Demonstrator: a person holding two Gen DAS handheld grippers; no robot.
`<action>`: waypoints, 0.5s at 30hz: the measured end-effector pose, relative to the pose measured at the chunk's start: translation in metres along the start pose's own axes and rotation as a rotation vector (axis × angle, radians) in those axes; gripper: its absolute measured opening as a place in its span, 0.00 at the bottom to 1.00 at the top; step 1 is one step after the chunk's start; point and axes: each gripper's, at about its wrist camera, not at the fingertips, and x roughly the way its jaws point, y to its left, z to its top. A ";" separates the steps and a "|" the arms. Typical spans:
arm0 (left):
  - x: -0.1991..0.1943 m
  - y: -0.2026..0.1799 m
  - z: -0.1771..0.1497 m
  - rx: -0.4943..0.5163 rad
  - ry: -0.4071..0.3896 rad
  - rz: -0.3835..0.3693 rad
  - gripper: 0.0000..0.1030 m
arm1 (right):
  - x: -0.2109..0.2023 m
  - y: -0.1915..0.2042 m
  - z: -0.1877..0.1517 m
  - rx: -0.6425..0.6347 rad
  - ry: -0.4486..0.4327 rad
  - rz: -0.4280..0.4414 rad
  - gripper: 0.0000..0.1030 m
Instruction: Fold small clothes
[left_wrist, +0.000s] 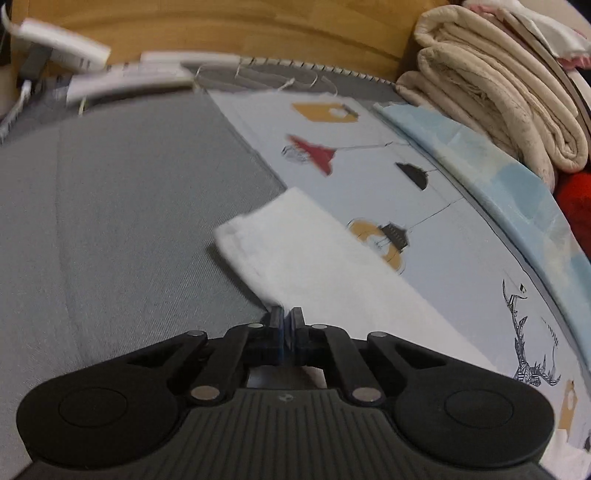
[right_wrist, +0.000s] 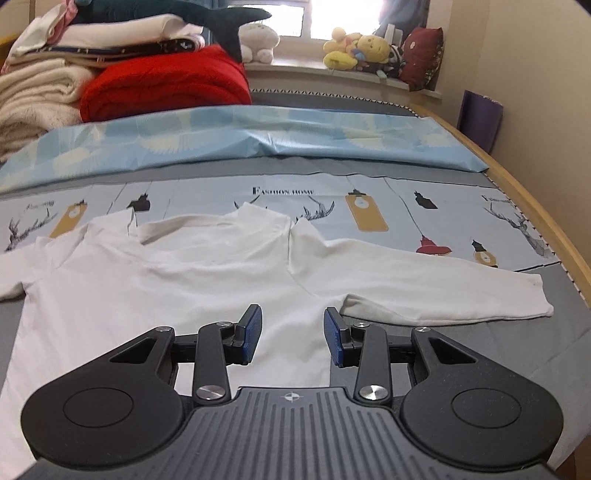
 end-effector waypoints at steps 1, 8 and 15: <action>-0.007 -0.009 0.002 0.022 -0.027 -0.012 0.02 | 0.001 0.002 0.000 -0.016 0.003 -0.006 0.38; -0.084 -0.103 -0.005 0.159 -0.084 -0.287 0.02 | 0.019 0.031 0.015 -0.051 0.068 0.021 0.33; -0.146 -0.217 -0.091 0.327 0.110 -0.577 0.02 | 0.075 0.075 0.042 -0.032 0.116 0.140 0.15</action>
